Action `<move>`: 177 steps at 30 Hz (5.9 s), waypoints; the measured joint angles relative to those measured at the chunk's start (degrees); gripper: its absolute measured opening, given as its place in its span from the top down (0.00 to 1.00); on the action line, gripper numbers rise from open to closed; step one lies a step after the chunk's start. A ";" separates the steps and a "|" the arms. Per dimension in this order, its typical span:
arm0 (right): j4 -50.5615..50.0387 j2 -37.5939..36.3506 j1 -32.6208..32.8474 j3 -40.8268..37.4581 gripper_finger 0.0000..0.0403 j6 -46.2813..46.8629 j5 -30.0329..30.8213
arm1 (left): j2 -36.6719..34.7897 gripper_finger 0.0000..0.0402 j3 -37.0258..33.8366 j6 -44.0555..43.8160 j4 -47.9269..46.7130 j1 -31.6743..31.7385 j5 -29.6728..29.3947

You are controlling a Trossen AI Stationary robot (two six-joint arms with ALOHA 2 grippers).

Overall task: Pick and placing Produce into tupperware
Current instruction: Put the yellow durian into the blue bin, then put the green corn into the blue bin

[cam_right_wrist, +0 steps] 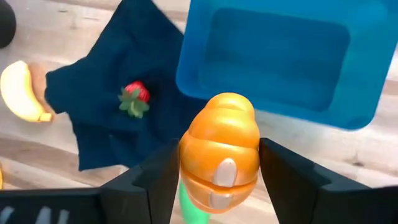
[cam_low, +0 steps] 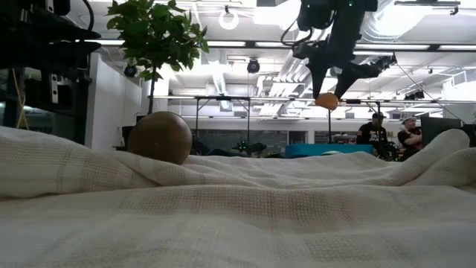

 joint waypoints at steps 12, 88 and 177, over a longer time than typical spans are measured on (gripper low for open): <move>0.94 0.00 -8.80 0.00 0.51 -10.20 -1.73 | -0.01 0.90 0.00 -0.02 -0.24 0.00 -2.04; 12.09 24.02 -19.90 -0.02 0.51 -35.22 -8.82 | 0.00 0.90 0.00 0.00 -0.94 0.00 -5.62; -13.46 23.93 13.67 13.17 0.42 -8.17 -7.60 | -0.01 0.90 0.00 5.81 0.84 0.00 4.48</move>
